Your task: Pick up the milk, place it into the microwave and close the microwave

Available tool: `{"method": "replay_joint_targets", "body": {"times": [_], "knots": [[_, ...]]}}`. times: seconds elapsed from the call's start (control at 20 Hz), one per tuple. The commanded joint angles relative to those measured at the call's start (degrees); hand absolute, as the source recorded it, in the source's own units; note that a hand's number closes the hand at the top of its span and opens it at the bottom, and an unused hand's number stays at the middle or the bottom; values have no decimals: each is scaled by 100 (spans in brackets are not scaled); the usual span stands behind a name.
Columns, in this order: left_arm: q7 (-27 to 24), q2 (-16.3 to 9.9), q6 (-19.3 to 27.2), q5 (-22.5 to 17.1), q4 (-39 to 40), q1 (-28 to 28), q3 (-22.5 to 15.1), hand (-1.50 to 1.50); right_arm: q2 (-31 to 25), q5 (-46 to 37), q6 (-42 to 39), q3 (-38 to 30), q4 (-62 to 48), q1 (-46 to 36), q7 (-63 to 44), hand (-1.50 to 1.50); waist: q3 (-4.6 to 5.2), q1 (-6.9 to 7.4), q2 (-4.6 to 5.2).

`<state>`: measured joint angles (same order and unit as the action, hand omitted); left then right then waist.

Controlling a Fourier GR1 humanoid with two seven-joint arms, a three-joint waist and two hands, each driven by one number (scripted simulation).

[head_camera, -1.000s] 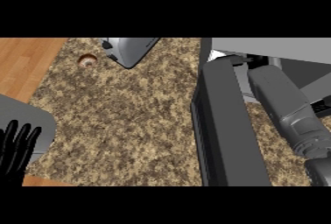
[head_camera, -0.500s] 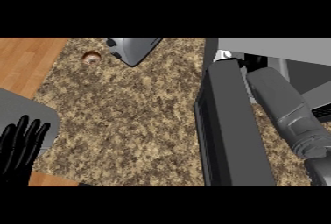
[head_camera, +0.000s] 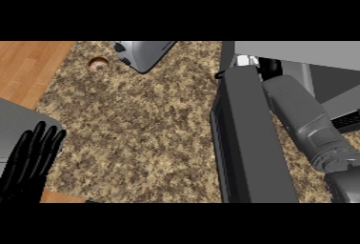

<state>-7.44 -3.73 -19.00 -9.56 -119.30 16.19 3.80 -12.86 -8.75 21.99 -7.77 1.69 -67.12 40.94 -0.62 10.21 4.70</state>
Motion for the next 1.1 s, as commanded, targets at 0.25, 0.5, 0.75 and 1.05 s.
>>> {"method": "replay_joint_targets", "body": {"times": [0.25,0.5,0.75,1.05], "knots": [[3,153,107,261,-29,4,-253,-150,73,196,23,-222,20,96,-57,-150,24,-1,-16],[20,244,147,421,106,32,-431,-150,32,197,-150,-233,31,189,-3,-150,31,-118,-55],[12,293,188,527,56,-101,-550,-150,-69,254,-526,-293,93,215,64,-150,28,-154,-66],[46,371,394,719,99,-107,-736,-150,-186,330,-1005,-372,132,662,450,-150,23,-330,-115]]}}
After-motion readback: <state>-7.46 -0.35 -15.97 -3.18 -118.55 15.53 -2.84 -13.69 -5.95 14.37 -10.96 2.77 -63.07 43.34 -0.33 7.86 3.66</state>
